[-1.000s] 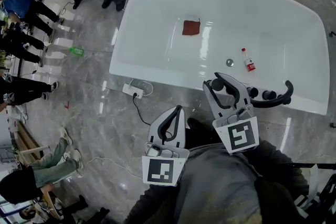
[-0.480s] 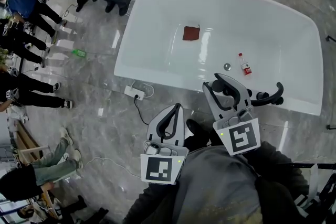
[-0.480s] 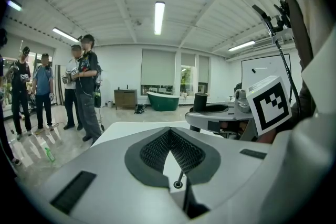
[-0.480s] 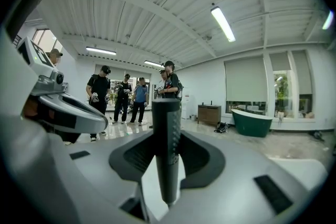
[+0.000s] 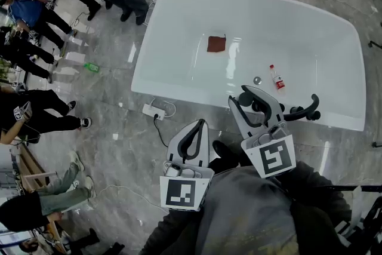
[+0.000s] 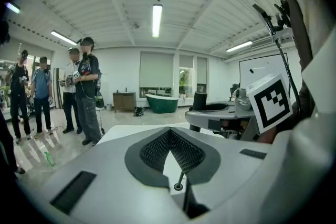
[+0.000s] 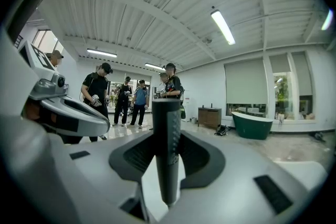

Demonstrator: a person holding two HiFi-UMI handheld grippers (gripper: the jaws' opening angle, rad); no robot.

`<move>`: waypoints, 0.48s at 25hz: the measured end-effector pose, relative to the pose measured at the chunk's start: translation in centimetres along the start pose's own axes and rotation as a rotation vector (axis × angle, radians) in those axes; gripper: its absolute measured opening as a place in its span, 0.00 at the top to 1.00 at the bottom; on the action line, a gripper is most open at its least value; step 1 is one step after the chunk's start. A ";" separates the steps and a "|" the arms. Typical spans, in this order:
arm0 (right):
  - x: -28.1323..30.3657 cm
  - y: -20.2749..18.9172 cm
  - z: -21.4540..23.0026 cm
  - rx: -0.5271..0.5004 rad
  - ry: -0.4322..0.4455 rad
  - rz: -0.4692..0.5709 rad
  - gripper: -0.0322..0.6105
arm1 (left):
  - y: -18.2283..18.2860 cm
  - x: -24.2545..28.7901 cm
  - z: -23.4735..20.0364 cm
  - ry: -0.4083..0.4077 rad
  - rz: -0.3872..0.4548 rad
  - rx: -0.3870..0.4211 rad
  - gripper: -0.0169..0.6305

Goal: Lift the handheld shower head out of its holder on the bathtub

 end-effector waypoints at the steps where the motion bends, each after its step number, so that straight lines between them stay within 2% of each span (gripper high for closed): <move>1: -0.1 0.2 0.0 0.002 0.001 0.008 0.73 | 0.1 0.0 0.0 0.000 0.006 0.004 0.97; 7: -0.8 1.8 0.1 0.005 0.006 0.070 0.73 | 0.5 0.3 0.2 0.000 0.058 0.026 0.97; 12: -2.2 6.3 0.3 -0.012 0.006 0.123 0.73 | 3.8 -1.1 0.6 0.001 0.116 0.048 0.97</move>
Point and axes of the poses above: the fingertips, and each gripper's own axes: x forward along the fingers, z to its right, y out of its top, the point moved 1 cm from there along -x, backward along the fingers, and after that the axes turned 12 degrees about -x, right-handed, at the moved point
